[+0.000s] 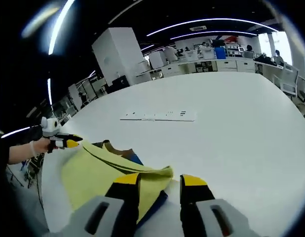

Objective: Fold the garment on the visible template until the final outline fits inside the template.

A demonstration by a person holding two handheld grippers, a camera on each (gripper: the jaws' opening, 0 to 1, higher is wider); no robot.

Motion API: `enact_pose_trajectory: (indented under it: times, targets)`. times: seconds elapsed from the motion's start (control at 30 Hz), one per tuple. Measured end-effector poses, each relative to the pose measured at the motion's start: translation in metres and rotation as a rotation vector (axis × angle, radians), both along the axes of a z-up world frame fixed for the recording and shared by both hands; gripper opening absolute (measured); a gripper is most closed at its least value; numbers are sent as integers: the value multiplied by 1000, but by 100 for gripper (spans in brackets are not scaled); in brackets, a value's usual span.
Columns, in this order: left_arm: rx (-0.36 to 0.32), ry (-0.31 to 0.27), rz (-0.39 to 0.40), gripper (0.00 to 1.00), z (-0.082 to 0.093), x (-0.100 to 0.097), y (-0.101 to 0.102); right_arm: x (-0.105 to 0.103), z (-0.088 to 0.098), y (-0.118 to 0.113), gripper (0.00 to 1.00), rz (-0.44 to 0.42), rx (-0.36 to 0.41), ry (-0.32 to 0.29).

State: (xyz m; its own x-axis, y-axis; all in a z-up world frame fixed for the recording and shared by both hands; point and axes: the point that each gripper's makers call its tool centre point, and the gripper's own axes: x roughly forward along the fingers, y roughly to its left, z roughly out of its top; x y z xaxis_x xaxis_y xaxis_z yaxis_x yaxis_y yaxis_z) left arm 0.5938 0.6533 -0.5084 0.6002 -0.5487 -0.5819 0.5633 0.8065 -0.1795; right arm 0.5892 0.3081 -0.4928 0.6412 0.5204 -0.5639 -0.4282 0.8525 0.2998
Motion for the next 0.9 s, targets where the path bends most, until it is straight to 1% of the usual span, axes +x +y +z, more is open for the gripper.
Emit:
enact_pose_trajectory:
  times: [0.13, 0.17, 0.3, 0.37, 0.43, 0.53, 0.6, 0.67, 0.77, 0.83, 0.9]
  targets:
    - [57, -12, -10, 31, -7, 3, -3, -1, -1, 0, 29, 12, -9, -4]
    - [68, -19, -18, 30, -8, 4, -5, -1, -1, 0, 29, 27, -21, -15]
    - [65, -27, -5, 27, -7, 10, -7, -1, -4, 1, 32, 60, -47, -28]
    - [75, -35, -1, 27, -7, 13, -7, -1, -7, 0, 32, 86, -81, -35]
    - [78, -33, -4, 28, -10, 14, -7, 0, -10, 1, 31, 100, -95, -38]
    - [92, -29, -13, 27, -14, 15, -10, 4, -14, 1, 28, 100, -97, -35]
    - [86, -28, -8, 26, -13, 16, -10, 7, -16, 1, 25, 94, -101, -40]
    - [81, -34, 3, 23, -10, 19, -10, 10, -16, 1, 22, 91, -103, -45]
    - [80, -45, 14, 17, -6, 25, -7, 15, -18, 4, 21, 89, -99, -45]
    - [67, -48, 26, 16, -4, 30, -6, 17, -18, 5, 20, 87, -96, -48]
    - [70, -46, 30, 14, -4, 33, -5, 20, -19, 6, 18, 81, -86, -44]
